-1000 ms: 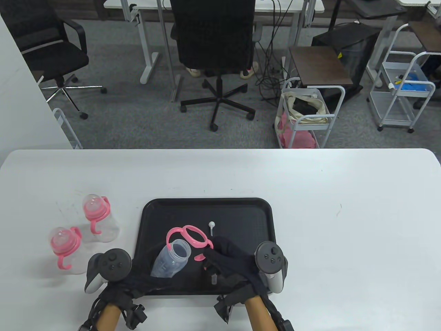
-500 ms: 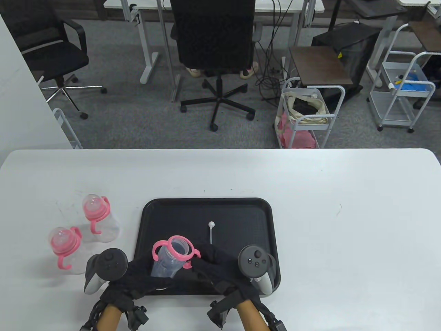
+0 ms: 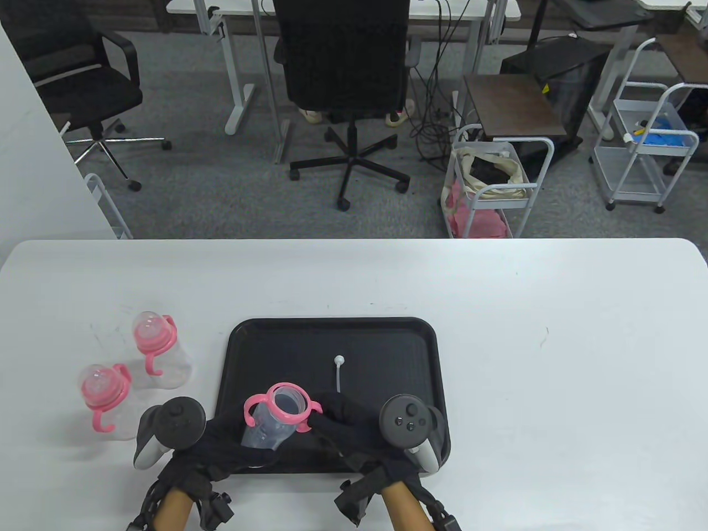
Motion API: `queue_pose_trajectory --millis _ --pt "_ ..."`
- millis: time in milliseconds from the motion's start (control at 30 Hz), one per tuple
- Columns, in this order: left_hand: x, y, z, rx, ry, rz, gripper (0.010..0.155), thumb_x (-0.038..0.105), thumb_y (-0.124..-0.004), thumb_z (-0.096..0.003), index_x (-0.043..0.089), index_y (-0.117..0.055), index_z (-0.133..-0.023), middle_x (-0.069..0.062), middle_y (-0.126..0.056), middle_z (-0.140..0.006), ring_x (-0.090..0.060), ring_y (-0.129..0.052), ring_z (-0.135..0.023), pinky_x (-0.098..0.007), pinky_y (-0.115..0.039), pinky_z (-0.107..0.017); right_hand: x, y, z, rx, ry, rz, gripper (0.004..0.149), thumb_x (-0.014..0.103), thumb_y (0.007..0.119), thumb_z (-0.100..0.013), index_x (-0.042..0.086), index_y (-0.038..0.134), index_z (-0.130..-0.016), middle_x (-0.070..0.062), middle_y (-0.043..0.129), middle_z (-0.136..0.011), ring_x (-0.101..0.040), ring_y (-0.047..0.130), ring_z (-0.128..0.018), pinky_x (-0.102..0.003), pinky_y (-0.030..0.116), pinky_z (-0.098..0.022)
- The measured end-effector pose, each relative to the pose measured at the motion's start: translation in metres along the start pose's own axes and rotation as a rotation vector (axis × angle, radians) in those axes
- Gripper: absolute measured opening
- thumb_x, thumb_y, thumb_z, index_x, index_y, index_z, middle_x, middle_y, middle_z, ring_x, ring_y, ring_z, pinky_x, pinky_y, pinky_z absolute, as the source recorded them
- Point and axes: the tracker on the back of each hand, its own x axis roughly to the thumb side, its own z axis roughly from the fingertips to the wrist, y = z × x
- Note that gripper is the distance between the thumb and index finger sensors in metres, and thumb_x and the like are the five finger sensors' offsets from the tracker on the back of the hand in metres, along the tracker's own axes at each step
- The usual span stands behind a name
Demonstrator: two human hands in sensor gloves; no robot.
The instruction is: Assemble baby bottles from components
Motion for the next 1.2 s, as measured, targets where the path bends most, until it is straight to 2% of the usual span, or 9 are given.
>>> queue_pose_trajectory --millis 200,367,600,700,800,900,1000,1133,1200 --pt "-0.001 0.000 -0.001 -0.002 -0.011 0.032 0.095 0.069 -0.091 -0.0368 0.045 -0.043 -0.115 0.016 -0.067 -0.116 -0.019 -0.080 -0.107 -0.046 -0.076 -0.074 0.000 0.000 0.000 0.021 -0.011 0.015 0.047 0.043 0.087 -0.052 0.017 0.080 -0.091 0.000 0.100 -0.067 -0.022 0.104 -0.047 -0.038 0.088 -0.038" --pt "-0.001 0.000 -0.001 -0.011 -0.017 0.070 0.095 0.068 -0.091 -0.0370 0.045 -0.043 -0.115 0.016 -0.067 -0.116 -0.020 -0.080 -0.107 -0.046 -0.075 -0.074 0.003 0.005 0.000 0.053 -0.037 0.116 0.047 0.043 0.086 -0.052 0.018 0.079 -0.092 0.000 0.099 -0.070 -0.024 0.103 -0.050 -0.039 0.087 -0.040" --pt "-0.002 0.001 -0.001 -0.011 -0.017 0.087 0.096 0.068 -0.092 -0.0371 0.045 -0.042 -0.116 0.016 -0.066 -0.116 -0.020 -0.079 -0.107 -0.047 -0.074 -0.074 0.006 0.008 0.001 0.033 -0.055 0.263 0.047 0.043 0.083 -0.054 0.020 0.080 -0.095 -0.002 0.099 -0.073 -0.025 0.103 -0.051 -0.040 0.087 -0.041" --pt "-0.002 0.001 -0.001 -0.013 -0.016 0.067 0.095 0.067 -0.092 -0.0370 0.046 -0.042 -0.115 0.017 -0.066 -0.116 -0.020 -0.079 -0.108 -0.047 -0.074 -0.075 0.006 0.008 0.001 0.044 -0.044 0.253 0.047 0.042 0.083 -0.054 0.019 0.080 -0.095 -0.003 0.098 -0.073 -0.026 0.102 -0.052 -0.041 0.087 -0.041" --pt "-0.002 0.002 0.000 0.010 -0.018 0.074 0.095 0.067 -0.092 -0.0371 0.047 -0.041 -0.115 0.018 -0.064 -0.116 -0.020 -0.078 -0.108 -0.047 -0.073 -0.075 0.007 0.005 0.000 0.071 -0.035 0.236 0.059 0.046 0.082 -0.054 0.016 0.070 -0.103 -0.007 0.095 -0.080 -0.028 0.101 -0.057 -0.043 0.085 -0.045" --pt "-0.004 0.005 0.002 0.046 -0.017 0.092 0.095 0.067 -0.092 -0.0372 0.048 -0.040 -0.114 0.018 -0.063 -0.117 -0.019 -0.077 -0.109 -0.047 -0.073 -0.076 0.006 -0.003 0.002 0.032 -0.018 0.190 0.066 0.051 0.080 -0.054 0.013 0.065 -0.106 -0.011 0.092 -0.084 -0.031 0.099 -0.060 -0.046 0.084 -0.047" --pt "-0.006 0.009 0.004 0.090 -0.016 0.115 0.095 0.067 -0.092 -0.0371 0.048 -0.040 -0.114 0.019 -0.063 -0.117 -0.019 -0.077 -0.109 -0.047 -0.073 -0.076 0.004 -0.016 0.004 -0.053 0.019 0.181 0.068 0.053 0.079 -0.054 0.010 0.065 -0.106 -0.013 0.090 -0.086 -0.032 0.098 -0.061 -0.047 0.083 -0.048" --pt "-0.007 0.014 0.007 0.143 -0.017 0.130 0.095 0.067 -0.092 -0.0374 0.047 -0.039 -0.114 0.018 -0.063 -0.117 -0.019 -0.076 -0.109 -0.047 -0.073 -0.076 0.006 -0.029 0.008 -0.157 0.076 0.257 0.070 0.053 0.080 -0.054 0.008 0.064 -0.106 -0.015 0.089 -0.087 -0.034 0.097 -0.061 -0.046 0.083 -0.045" --pt "-0.007 0.016 0.008 0.164 -0.014 0.128 0.095 0.068 -0.091 -0.0374 0.047 -0.039 -0.115 0.019 -0.063 -0.117 -0.019 -0.076 -0.109 -0.047 -0.073 -0.076 0.009 -0.030 0.008 -0.169 0.089 0.288 0.069 0.051 0.081 -0.054 0.007 0.065 -0.105 -0.016 0.089 -0.086 -0.034 0.098 -0.059 -0.045 0.084 -0.044"
